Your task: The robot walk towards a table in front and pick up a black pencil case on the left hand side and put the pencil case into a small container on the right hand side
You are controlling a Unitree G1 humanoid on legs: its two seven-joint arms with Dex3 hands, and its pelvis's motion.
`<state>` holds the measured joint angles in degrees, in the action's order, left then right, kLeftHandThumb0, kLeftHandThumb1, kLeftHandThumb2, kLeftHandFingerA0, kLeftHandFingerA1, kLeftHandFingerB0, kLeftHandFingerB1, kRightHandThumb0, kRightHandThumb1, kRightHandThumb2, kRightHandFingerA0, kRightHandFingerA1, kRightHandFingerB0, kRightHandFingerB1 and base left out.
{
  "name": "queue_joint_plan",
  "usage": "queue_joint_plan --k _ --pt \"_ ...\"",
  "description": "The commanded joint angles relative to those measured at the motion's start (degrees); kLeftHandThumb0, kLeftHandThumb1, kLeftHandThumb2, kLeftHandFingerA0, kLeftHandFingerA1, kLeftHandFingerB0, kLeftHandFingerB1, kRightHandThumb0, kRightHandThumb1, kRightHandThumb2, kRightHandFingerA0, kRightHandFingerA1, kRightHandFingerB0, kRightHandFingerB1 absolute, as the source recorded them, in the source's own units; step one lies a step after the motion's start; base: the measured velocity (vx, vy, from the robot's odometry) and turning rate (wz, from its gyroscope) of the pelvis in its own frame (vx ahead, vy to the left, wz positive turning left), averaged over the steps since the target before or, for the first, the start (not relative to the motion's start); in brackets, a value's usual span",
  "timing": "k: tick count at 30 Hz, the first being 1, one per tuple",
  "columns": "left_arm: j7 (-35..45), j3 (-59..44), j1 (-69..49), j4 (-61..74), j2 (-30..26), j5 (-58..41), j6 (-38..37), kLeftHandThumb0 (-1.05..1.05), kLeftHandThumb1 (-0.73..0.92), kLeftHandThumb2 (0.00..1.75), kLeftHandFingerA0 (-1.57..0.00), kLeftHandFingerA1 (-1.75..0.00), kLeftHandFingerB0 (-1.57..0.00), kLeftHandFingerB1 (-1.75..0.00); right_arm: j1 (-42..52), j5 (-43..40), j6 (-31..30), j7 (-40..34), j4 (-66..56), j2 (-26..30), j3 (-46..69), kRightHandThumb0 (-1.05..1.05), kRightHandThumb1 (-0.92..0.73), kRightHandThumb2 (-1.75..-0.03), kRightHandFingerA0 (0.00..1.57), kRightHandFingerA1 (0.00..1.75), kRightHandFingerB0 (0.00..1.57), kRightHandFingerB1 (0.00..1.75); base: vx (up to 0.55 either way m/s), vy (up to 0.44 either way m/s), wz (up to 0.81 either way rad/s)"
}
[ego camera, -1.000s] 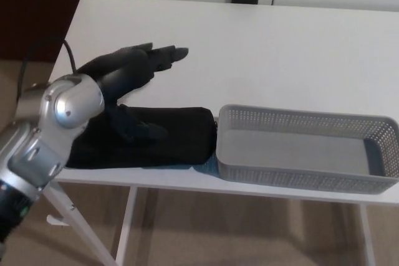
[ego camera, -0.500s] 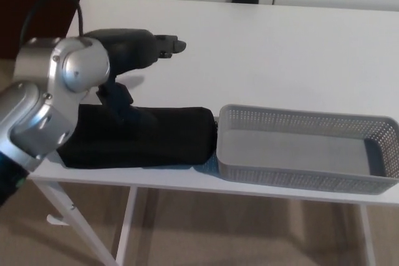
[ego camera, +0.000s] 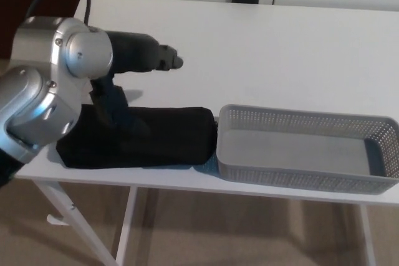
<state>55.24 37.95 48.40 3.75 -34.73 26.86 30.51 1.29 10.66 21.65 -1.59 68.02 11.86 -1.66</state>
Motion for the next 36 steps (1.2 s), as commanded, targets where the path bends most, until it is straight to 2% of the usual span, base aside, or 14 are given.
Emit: queue_joint_plan --k 1,6,7,8,10,11,21,24,26,27,28,33,35,36 --pt "4.23 0.74 -1.26 0.8 -1.69 2.66 2.82 -0.56 0.39 0.8 0.0 -0.03 0.0 0.0 0.25 -0.64 -0.55 0.36 -0.56 1.28 0.48 -0.29 -0.65 -0.58 0.56 0.56 0.35 0.41 0.0 0.0 0.0" --pt "2.33 1.41 -3.11 0.46 -2.4 5.78 1.02 -0.53 0.4 0.73 0.0 -0.03 0.0 0.0 -0.19 -0.06 -1.03 -0.4 -0.52 1.15 0.12 -0.3 -0.65 -0.59 0.58 0.55 0.36 0.4 0.0 0.0 0.0" --pt "1.73 1.49 -3.4 0.09 -2.37 6.28 0.63 -0.5 0.35 0.51 0.0 0.0 0.0 0.0 -0.21 -0.09 -1.06 -0.47 -0.57 1.12 0.16 -0.29 -0.65 -0.59 0.58 0.56 0.36 0.41 0.0 0.0 0.0" --pt "1.26 1.54 -3.6 -0.34 -2.28 6.66 0.44 -0.5 0.35 0.51 0.0 0.0 0.0 0.0 -0.19 -0.16 -0.94 -0.5 -0.63 1.08 0.22 -0.29 -0.65 -0.59 0.58 0.56 0.36 0.41 0.0 0.0 0.0" --pt "0.24 1.85 -3.8 -0.91 -2.06 8.18 0.0 -0.51 0.36 0.52 0.0 0.0 0.0 0.0 -0.35 0.09 -0.84 -0.58 -0.64 1.21 0.01 -0.31 -0.65 -0.59 0.58 0.56 0.36 0.41 0.0 0.0 0.0" --pt "-0.39 1.99 -4.05 -1.05 -1.95 8.88 -0.15 -0.58 0.42 0.75 0.0 -0.01 0.0 0.0 -0.38 0.1 -0.92 -0.62 -0.7 1.19 -0.01 -0.31 -0.65 -0.59 0.59 0.56 0.36 0.41 0.0 0.0 0.0" --pt "-2.12 2.48 -5.98 -4.52 1.16 12.37 1.57 -0.61 0.43 0.83 0.0 -0.02 0.0 0.0 -0.63 0.0 -1.14 -0.4 -0.79 1.01 -0.18 -0.28 -0.65 -0.59 0.63 0.59 0.36 0.41 0.0 0.0 0.0" --pt "-3.54 2.09 -6.95 -5.69 2.39 12.97 0.92 -0.8 0.37 0.53 0.0 0.0 0.0 0.0 -0.74 0.05 -1.55 -0.53 -0.97 0.95 -0.22 -0.29 -0.66 -0.59 0.61 0.57 0.36 0.4 0.0 0.0 0.0" --pt "-4.6 1.72 -7.85 -6.17 3.24 13.17 0.73 -0.83 0.33 0.6 0.0 0.0 0.0 0.0 -0.81 0.29 -1.65 -0.52 -0.89 1.14 -0.41 -0.29 -0.66 -0.59 0.62 0.57 0.36 0.4 0.0 0.0 0.0" --pt "-4.99 1.66 -8.11 -6.44 3.46 13.3 0.51 -0.6 0.39 0.81 0.0 0.0 0.0 -0.01 -0.85 0.34 -1.56 -0.52 -0.92 1.08 -0.48 -0.3 -0.66 -0.59 0.61 0.56 0.36 0.4 0.0 0.0 0.0" --pt "-5.37 1.96 -8.4 -7.02 3.98 13.68 0.46 -0.83 0.37 0.53 0.0 0.0 0.0 0.0 -0.85 0.46 -1.47 -0.72 -0.97 1.03 -0.58 -0.29 -0.65 -0.59 0.62 0.56 0.37 0.41 0.0 0.0 0.0" --pt "-6.18 3.09 -9.1 -10.45 6.75 14.99 0.54 -0.84 0.37 0.53 0.0 0.0 0.0 0.0 -0.99 0.27 -1.84 -0.85 -1.22 0.68 -0.53 -0.28 -0.66 -0.59 0.61 0.55 0.36 0.4 0.0 0.0 0.0" --pt "-7.31 3.52 -10.15 -12.28 8.47 15.09 0.6 -0.88 0.34 0.62 0.0 0.0 0.0 0.0 -0.99 0.08 -2.2 -0.68 -1.48 0.67 -0.42 -0.27 -0.66 -0.59 0.6 0.54 0.35 0.4 0.0 0.0 0.0" --pt "-7.6 3.57 -10.31 -12.99 9.02 15.17 0.37 -0.6 0.4 0.84 0.0 -0.01 0.0 -0.01 -1.28 0.16 -2.25 -0.9 -1.47 0.69 -0.44 -0.28 -0.66 -0.59 0.6 0.54 0.36 0.4 0.0 0.0 0.0"
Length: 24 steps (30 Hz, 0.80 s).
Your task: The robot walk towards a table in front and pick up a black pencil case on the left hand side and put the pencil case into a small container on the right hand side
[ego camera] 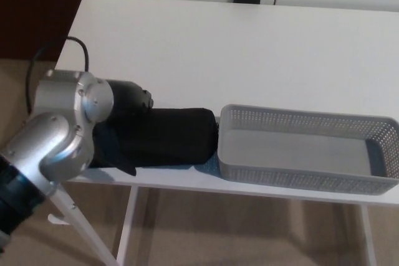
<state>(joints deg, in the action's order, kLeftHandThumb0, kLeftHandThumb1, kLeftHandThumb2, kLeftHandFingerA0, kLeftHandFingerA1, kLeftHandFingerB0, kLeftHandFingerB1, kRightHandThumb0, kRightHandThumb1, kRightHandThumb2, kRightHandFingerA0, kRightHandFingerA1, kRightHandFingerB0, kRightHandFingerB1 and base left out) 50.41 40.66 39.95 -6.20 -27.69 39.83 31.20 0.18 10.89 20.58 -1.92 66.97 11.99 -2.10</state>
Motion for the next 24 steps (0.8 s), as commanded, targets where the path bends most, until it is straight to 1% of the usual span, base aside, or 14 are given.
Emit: queue_joint_plan --k 1,9,10,12,13,14,15,16,17,18,19,21,22,24 --pt "-3.0 1.07 -2.0 -3.61 2.41 2.32 -0.43 -0.88 0.34 0.61 0.0 0.0 0.0 0.0 -0.38 -0.21 -0.92 -0.63 -0.14 0.56 0.15 -0.28 -0.65 -0.59 0.61 0.55 0.36 0.4 0.0 0.0 0.0" --pt "-7.78 1.15 -3.82 -7.94 5.14 2.68 -2.82 -0.86 0.34 0.61 0.0 0.0 0.0 0.0 -1.54 -0.45 -1.33 0.33 -0.8 1.02 0.32 -0.29 -0.67 -0.59 0.6 0.55 0.36 0.4 0.0 0.0 0.0" --pt "-8.67 1.38 -4.06 -8.38 5.25 3.06 -3.53 -0.82 0.37 0.53 0.0 0.0 0.0 0.0 -1.58 -0.47 -1.24 0.53 -0.85 1.08 0.33 -0.29 -0.66 -0.59 0.6 0.54 0.35 0.4 0.0 0.0 0.0" --pt "-10.38 1.44 -4.68 -8.78 5.54 3.6 -4.17 -0.81 0.34 0.59 0.0 0.0 0.0 -0.01 -1.78 -0.48 -1.73 0.31 -0.95 1.02 0.37 -0.29 -0.65 -0.59 0.62 0.54 0.36 0.39 0.0 0.0 0.0" --pt "-13.41 1.67 -6.05 -9.14 5.58 4.38 -5.44 -0.57 0.36 0.77 0.0 -0.13 0.0 -0.12 -1.83 -0.54 -1.64 0.51 -0.96 0.99 0.4 -0.29 -0.65 -0.59 0.63 0.56 0.35 0.39 0.0 0.0 0.0" --pt "-15.26 1.86 -6.86 -8.86 5.44 5.12 -6.06 -0.58 0.41 0.53 -0.09 -0.28 0.0 -0.14 -1.85 -0.5 -1.7 0.62 -1.02 1.09 0.37 -0.28 -0.65 -0.59 0.63 0.56 0.35 0.39 0.0 0.0 0.0" --pt "-17.51 1.55 -7.8 -8.69 5.12 5.24 -7.56 -0.45 0.36 0.72 -0.37 -0.57 -0.02 -0.22 -1.89 -0.58 -1.82 0.73 -1.07 1.08 0.42 -0.28 -0.65 -0.59 0.62 0.56 0.35 0.39 0.0 0.0 0.0" --pt "-19.9 0.97 -8.8 -8.64 4.74 5.01 -9.52 -0.45 0.36 0.72 -0.37 -0.57 -0.02 -0.22 -1.96 -0.71 -1.94 0.87 -1.1 0.98 0.52 -0.28 -0.65 -0.59 0.62 0.56 0.35 0.39 0.0 0.0 0.0" --pt "-24.21 -1.07 -10.75 -9.23 4.95 3.34 -12.37 -0.27 0.63 0.6 -0.56 -1.32 -0.28 -0.31 -2.06 -1.04 -1.96 1.19 -1.23 0.9 0.77 -0.28 -0.65 -0.59 0.61 0.55 0.35 0.4 0.0 0.0 0.0" --pt "-25.7 -1.45 -11.24 -9.4 4.95 3.44 -13.05 -0.29 0.66 0.61 -0.59 -1.24 -0.5 -0.36 -2.2 -1.07 -2.34 1.22 -1.31 0.89 0.8 -0.28 -0.65 -0.59 0.6 0.54 0.35 0.39 0.0 0.0 0.0" --pt "-27.21 -1.79 -11.67 -9.66 4.89 3.67 -13.96 -0.28 0.65 0.6 -0.62 -1.24 -0.65 -0.42 -2.37 -1.07 -2.61 1.14 -1.32 0.87 0.84 -0.28 -0.65 -0.59 0.62 0.55 0.36 0.4 0.0 0.0 0.0" --pt "-30.65 -2.44 -12.32 -10.35 4.64 4.21 -16.07 -0.36 0.64 0.61 -0.65 -1.28 -0.66 -0.42 -2.86 -0.9 -2.84 0.71 -1.21 0.85 0.82 -0.29 -0.65 -0.59 0.66 0.58 0.37 0.4 0.0 0.0 0.0" --pt "-33.05 -3.2 -13.0 -10.65 4.62 4.02 -17.17 -0.32 0.67 0.62 -0.61 -1.5 -0.54 -0.39 -2.97 -0.46 -2.63 0.47 -1.13 1.01 0.49 -0.29 -0.65 -0.59 0.67 0.58 0.38 0.41 0.0 0.0 0.0" --pt "-34.89 -3.84 -13.58 -10.87 4.66 4.13 -17.94 -0.32 0.71 0.63 -0.61 -1.47 -0.56 -0.4 -2.93 -0.16 -2.07 0.3 -1.04 1.13 0.27 -0.28 -0.66 -0.59 0.67 0.59 0.38 0.42 0.0 0.0 0.0"
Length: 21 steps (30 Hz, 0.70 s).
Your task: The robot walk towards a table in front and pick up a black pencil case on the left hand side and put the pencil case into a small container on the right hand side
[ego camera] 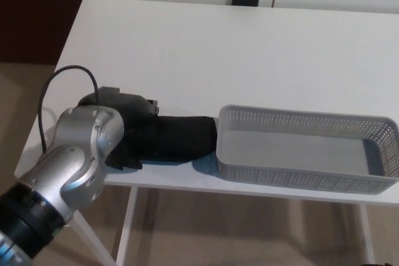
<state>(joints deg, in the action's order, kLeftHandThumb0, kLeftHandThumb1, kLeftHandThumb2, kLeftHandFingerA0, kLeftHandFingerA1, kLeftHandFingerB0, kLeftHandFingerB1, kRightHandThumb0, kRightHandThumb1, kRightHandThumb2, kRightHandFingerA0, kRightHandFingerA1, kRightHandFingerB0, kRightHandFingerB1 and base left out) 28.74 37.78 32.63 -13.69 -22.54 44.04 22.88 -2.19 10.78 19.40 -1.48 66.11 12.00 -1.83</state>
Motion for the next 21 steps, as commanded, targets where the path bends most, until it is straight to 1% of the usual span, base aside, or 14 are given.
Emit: queue_joint_plan --k 1,4,5,6,8,9,10,11,13,14,15,18,19,21 --pt "-15.42 -1.49 -6.37 -3.74 -0.49 0.2 -10.63 -0.32 0.72 0.64 -0.64 -1.48 -0.58 -0.41 -0.83 -0.05 -0.66 -0.2 -0.09 1.18 0.03 -0.28 -0.65 -0.59 0.68 0.59 0.39 0.42 0.0 0.0 0.0" --pt "-18.35 -2.45 -6.85 -4.18 -0.77 0.01 -13.09 -0.34 0.78 0.65 -0.59 -1.52 -0.64 -0.49 -1.04 0.46 -0.93 -0.24 -0.05 1.52 -0.39 -0.29 -0.65 -0.59 0.68 0.57 0.4 0.41 0.0 0.0 0.0" --pt "-18.75 -2.86 -6.98 -4.22 -0.86 -0.24 -13.66 -0.32 0.8 0.62 -0.57 -1.57 -0.63 -0.61 -1.03 0.6 -1.01 -0.33 -0.2 1.61 -0.52 -0.29 -0.65 -0.59 0.67 0.56 0.4 0.41 0.0 0.0 0.0" --pt "-19.05 -4.22 -7.87 -3.59 -0.81 -1.39 -14.02 -0.3 0.79 0.58 -0.55 -1.63 -0.56 -0.95 -1.05 1.11 -1.07 -0.62 -0.1 1.75 -0.95 -0.27 -0.65 -0.59 0.65 0.54 0.43 0.42 0.0 0.0 0.0" --pt "-19.76 -5.68 -9.16 -2.8 -0.93 -2.29 -14.93 -0.33 0.76 0.58 -0.56 -1.63 -0.63 -0.79 -0.98 1.28 -0.85 -0.6 0.12 1.83 -1.22 -0.27 -0.64 -0.58 0.65 0.54 0.45 0.42 0.0 0.0 0.0" --pt "-19.8 -6.15 -9.69 -2.53 -0.99 -2.35 -15.1 -0.33 0.71 0.63 -0.62 -1.54 -0.67 -0.47 -1.04 1.18 -1.08 -0.68 0.26 1.73 -1.24 -0.28 -0.64 -0.58 0.66 0.54 0.48 0.43 0.0 0.0 0.0" --pt "-20.46 -7.1 -10.51 -2.41 -1.07 -2.76 -16.03 -0.41 0.62 0.95 -0.85 -1.2 -0.56 -0.6 -1.05 0.79 -0.91 -0.48 0.5 1.62 -1.04 -0.28 -0.63 -0.58 0.67 0.55 0.51 0.44 0.0 0.0 0.0" --pt "-20.99 -7.76 -11.04 -2.44 -1.19 -2.92 -16.86 -0.33 0.72 0.64 -0.66 -1.51 -0.69 -0.49 -1.01 0.63 -0.77 -0.31 0.51 1.62 -1.03 -0.3 -0.63 -0.58 0.67 0.54 0.52 0.45 0.0 0.0 0.0" --pt "-21.15 -8.83 -11.64 -2.32 -1.53 -3.08 -17.57 -0.31 0.74 0.64 -0.64 -1.53 -0.7 -0.58 -0.93 0.67 -0.51 -0.05 0.39 1.79 -1.18 -0.29 -0.64 -0.59 0.67 0.54 0.53 0.45 0.0 0.0 0.0" --pt "-20.79 -10.12 -11.57 -2.41 -2.01 -3.25 -16.68 -0.3 0.76 0.65 -0.69 -1.47 -0.68 -0.49 -0.96 0.56 -0.31 0.1 0.31 2.04 -1.15 -0.28 -0.63 -0.58 0.68 0.54 0.55 0.46 0.0 0.0 0.0" --pt "-20.8 -10.86 -11.45 -2.71 -2.34 -3.2 -16.3 -0.28 0.76 0.63 -0.61 -1.54 -0.57 -0.88 -1.01 0.54 -0.35 0.07 0.29 2.12 -1.19 -0.28 -0.63 -0.58 0.69 0.54 0.56 0.46 0.0 0.0 0.0" --pt "-20.56 -12.78 -10.95 -3.46 -3.38 -3.03 -15.97 -0.27 0.75 0.62 -0.63 -1.56 -0.64 -0.85 -1.37 0.84 -0.76 -0.21 0.25 2.26 -1.63 -0.29 -0.62 -0.58 0.71 0.55 0.57 0.46 0.0 0.0 0.0" --pt "-20.77 -13.52 -10.89 -3.72 -3.88 -3.27 -16.25 -0.24 0.77 0.61 -0.63 -1.61 -0.58 -1.07 -1.5 0.85 -0.83 -0.22 0.2 2.24 -1.71 -0.29 -0.62 -0.58 0.71 0.55 0.58 0.47 0.0 0.0 0.0" --pt "-21.69 -15.91 -10.44 -4.48 -5.84 -3.98 -17.49 -0.22 0.78 0.58 -0.64 -1.68 -0.62 -1.05 -2.0 0.26 -1.2 0.25 0.04 2.04 -1.42 -0.29 -0.62 -0.58 0.71 0.55 0.58 0.47 0.0 0.0 0.0"
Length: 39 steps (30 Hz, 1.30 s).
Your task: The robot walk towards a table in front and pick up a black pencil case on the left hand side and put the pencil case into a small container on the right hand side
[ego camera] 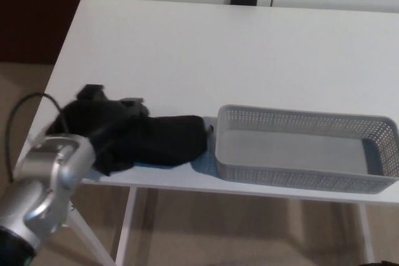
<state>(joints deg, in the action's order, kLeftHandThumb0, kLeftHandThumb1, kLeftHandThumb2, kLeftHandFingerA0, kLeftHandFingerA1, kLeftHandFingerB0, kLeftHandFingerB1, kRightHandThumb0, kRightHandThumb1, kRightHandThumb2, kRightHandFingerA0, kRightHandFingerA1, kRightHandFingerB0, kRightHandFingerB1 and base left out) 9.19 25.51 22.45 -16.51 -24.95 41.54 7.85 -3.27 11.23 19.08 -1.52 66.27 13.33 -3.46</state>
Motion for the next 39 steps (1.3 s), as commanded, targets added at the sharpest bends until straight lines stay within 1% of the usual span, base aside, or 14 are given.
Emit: queue_joint_plan --k 1,2,5,6,7,12,14,19,21,27,28,30,31,39 --pt "-2.24 -3.96 -0.14 -1.88 -3.44 -1.47 -2.66 -0.22 0.78 0.58 -0.64 -1.68 -0.62 -1.05 -1.14 -0.25 -0.98 0.43 -0.11 0.82 0.24 -0.29 -0.62 -0.58 0.71 0.55 0.58 0.47 0.0 0.0 0.0" --pt "-1.61 -5.17 0.12 -1.49 -4.32 -1.8 -2.34 -0.22 0.77 0.59 -0.65 -1.66 -0.72 -0.74 -0.9 -0.19 -0.62 0.49 -0.39 0.9 0.15 -0.31 -0.63 -0.59 0.69 0.55 0.57 0.48 0.0 0.0 0.0" --pt "-1.16 -7.0 0.75 -1.37 -5.05 -2.18 -1.92 -0.34 0.66 0.71 -0.82 -1.47 -0.71 -0.58 -0.76 0.45 -0.73 0.05 -0.6 1.07 -0.4 -0.3 -0.63 -0.59 0.69 0.54 0.56 0.46 0.0 0.0 0.0" --pt "-0.48 -7.52 0.85 -0.74 -5.06 -2.37 -1.15 -0.2 0.77 0.61 -0.69 -1.64 -0.67 -0.87 -0.63 0.45 -0.71 0.04 -0.63 1.1 -0.45 -0.3 -0.64 -0.58 0.69 0.53 0.56 0.46 0.0 0.0 0.0" --pt "0.23 -8.27 0.9 0.36 -5.06 -2.76 -0.43 -0.28 0.73 0.65 -0.82 -1.6 -0.59 -0.99 -0.5 0.27 -0.66 0.24 -0.65 1.1 -0.41 -0.28 -0.64 -0.59 0.68 0.54 0.54 0.46 0.0 0.0 0.0" --pt "3.11 -12.06 2.12 9.52 -3.56 -4.39 3.6 -0.2 0.81 0.6 -0.69 -1.69 -0.63 -1.08 -0.84 0.61 -0.6 -0.02 -0.56 1.23 -0.92 -0.28 -0.64 -0.58 0.69 0.54 0.55 0.46 0.0 0.0 0.0" --pt "4.28 -12.64 3.21 12.66 -2.42 -4.46 5.03 -0.2 0.84 0.61 -0.7 -1.71 -0.51 -1.29 -1.23 0.75 -0.87 -0.31 -0.55 1.2 -1.14 -0.28 -0.64 -0.58 0.69 0.54 0.56 0.46 0.0 0.0 0.0" --pt "7.39 -10.56 4.73 22.38 0.52 -3.04 6.48 -0.23 0.77 0.54 -0.68 -1.73 -0.41 -1.4 -1.09 0.94 -0.74 -0.3 -0.27 0.93 -1.64 -0.28 -0.65 -0.59 0.68 0.54 0.55 0.46 0.0 0.0 0.0" --pt "9.93 -8.39 5.95 26.28 3.11 -1.96 9.36 -0.2 0.76 0.59 -0.67 -1.67 -0.67 -0.96 -0.96 0.96 -0.87 -0.4 -0.33 0.68 -1.82 -0.29 -0.65 -0.59 0.68 0.54 0.56 0.46 0.0 0.0 0.0" --pt "16.62 -1.4 10.74 32.92 10.52 1.47 16.55 -0.22 0.77 0.58 -0.63 -1.67 -0.62 -0.99 -0.36 1.62 -0.48 -1.2 -0.44 0.91 -2.65 -0.29 -0.64 -0.58 0.71 0.54 0.58 0.47 0.0 0.0 0.0" --pt "16.6 -0.4 11.44 33.14 11.59 1.9 16.64 -0.19 0.74 0.56 -0.63 -1.69 -0.54 -1.17 -0.36 1.78 -0.22 -1.31 -0.34 1.0 -2.81 -0.3 -0.64 -0.58 0.71 0.54 0.58 0.47 0.0 0.0 0.0" --pt "16.6 2.29 13.13 32.56 13.87 3.62 16.98 -0.38 0.62 0.68 -0.76 -1.47 -0.61 -0.97 -0.43 1.45 -0.13 -1.02 -0.1 1.0 -2.69 -0.3 -0.64 -0.59 0.71 0.54 0.59 0.47 0.0 0.0 0.0" --pt "16.91 4.38 14.71 31.67 16.68 5.0 18.95 -0.33 0.7 0.64 -0.79 -1.5 -0.67 -0.49 -0.8 1.31 -0.62 -0.76 -0.07 0.76 -2.69 -0.31 -0.64 -0.59 0.71 0.54 0.58 0.46 0.0 0.0 0.0" --pt "19.59 10.51 21.48 24.75 30.72 5.37 27.88 -0.27 0.67 0.62 -0.81 -1.44 -0.69 -0.47 -0.69 0.64 -1.43 -0.5 -0.29 -0.51 -2.45 -0.3 -0.63 -0.58 0.74 0.55 0.58 0.47 0.0 0.0 0.0"
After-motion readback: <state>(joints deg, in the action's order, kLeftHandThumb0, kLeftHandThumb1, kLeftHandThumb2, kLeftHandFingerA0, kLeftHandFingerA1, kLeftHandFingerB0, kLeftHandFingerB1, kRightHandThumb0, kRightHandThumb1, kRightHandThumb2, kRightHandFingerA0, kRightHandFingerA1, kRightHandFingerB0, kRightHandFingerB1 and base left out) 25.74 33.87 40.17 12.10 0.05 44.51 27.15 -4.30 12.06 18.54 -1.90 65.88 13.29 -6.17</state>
